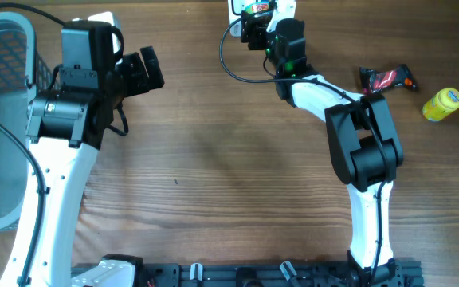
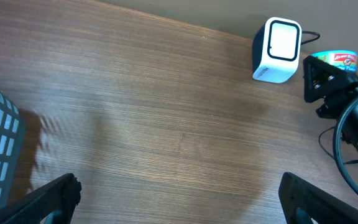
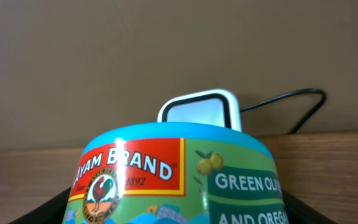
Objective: Scan the item barcode
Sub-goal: 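Hold the tuna tin's label in front of the white scanner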
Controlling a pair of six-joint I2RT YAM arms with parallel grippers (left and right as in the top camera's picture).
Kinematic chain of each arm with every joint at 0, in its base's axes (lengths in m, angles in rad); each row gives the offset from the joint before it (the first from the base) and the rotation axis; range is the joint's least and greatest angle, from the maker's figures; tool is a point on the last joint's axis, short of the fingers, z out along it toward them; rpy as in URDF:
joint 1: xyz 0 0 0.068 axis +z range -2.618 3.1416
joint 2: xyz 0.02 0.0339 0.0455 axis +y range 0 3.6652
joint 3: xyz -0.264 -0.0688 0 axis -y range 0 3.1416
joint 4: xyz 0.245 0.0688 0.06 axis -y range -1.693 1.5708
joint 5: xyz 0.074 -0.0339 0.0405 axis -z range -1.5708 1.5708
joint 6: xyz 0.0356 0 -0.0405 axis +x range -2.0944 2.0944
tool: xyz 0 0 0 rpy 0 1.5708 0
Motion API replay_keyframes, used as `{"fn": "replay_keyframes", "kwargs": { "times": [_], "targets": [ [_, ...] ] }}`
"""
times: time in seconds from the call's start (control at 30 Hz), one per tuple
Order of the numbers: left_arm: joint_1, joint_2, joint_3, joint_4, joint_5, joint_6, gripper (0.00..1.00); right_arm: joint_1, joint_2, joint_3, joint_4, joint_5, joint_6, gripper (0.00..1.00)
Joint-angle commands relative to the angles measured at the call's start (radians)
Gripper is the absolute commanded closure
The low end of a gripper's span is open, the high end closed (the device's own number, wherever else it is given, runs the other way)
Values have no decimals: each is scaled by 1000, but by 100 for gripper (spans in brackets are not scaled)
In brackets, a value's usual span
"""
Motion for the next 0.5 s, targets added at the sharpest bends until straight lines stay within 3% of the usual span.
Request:
{"fn": "replay_keyframes", "kwargs": {
  "times": [0.0,0.47],
  "targets": [
    [8,5,1,3,-14,13,0,-3,16,8,50,83,-17,31],
    [8,7,1,2,-14,13,0,-3,96,158,24,82,-24,31]
  ]
}}
